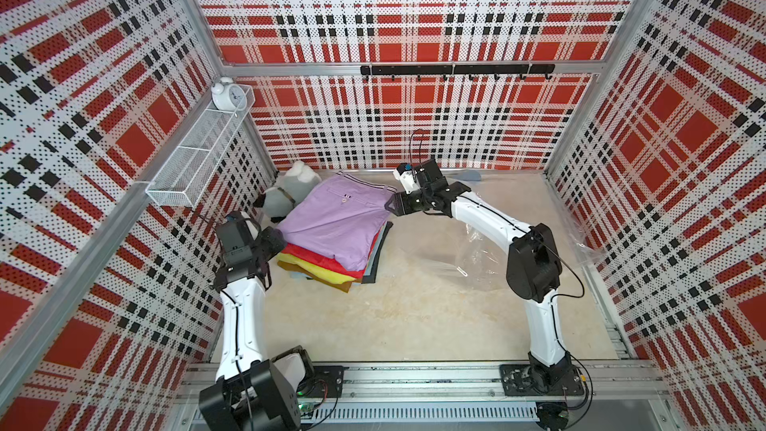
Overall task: Take the trousers out of the vacuum bag
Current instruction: Place the trousers at the center of the board.
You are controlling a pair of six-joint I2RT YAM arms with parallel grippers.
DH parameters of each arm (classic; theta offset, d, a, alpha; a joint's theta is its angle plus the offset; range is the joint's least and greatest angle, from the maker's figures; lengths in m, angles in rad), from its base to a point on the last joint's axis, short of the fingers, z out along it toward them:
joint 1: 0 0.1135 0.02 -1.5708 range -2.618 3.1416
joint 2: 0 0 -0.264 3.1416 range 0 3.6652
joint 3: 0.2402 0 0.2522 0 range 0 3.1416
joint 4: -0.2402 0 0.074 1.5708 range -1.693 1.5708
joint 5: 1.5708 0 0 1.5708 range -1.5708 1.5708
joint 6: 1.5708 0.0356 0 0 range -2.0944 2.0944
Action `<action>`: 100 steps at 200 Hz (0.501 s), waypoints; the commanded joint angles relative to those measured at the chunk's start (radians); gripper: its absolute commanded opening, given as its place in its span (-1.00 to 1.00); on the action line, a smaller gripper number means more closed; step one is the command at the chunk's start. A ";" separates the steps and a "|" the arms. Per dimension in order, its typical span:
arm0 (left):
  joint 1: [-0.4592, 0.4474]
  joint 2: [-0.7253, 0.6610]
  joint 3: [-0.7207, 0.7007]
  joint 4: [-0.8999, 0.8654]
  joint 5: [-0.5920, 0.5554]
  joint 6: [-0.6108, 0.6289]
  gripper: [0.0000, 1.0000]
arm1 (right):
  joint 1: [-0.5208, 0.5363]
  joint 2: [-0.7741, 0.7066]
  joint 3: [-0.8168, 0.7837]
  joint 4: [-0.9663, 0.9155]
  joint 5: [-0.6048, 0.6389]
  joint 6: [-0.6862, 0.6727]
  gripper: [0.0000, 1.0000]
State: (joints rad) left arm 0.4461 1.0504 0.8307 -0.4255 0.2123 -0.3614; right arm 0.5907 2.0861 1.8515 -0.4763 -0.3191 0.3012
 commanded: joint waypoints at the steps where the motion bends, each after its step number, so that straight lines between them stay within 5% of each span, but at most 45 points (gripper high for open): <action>1: 0.001 -0.054 0.031 0.015 -0.114 0.001 0.16 | 0.004 -0.142 -0.045 -0.027 0.125 -0.073 0.17; 100: -0.139 0.028 0.254 0.056 -0.143 0.017 0.39 | 0.214 -0.232 -0.118 0.075 -0.068 -0.107 -0.01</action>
State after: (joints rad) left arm 0.3546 1.0424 1.0470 -0.4084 0.0895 -0.3580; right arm 0.7593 1.8362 1.7458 -0.4648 -0.2916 0.1974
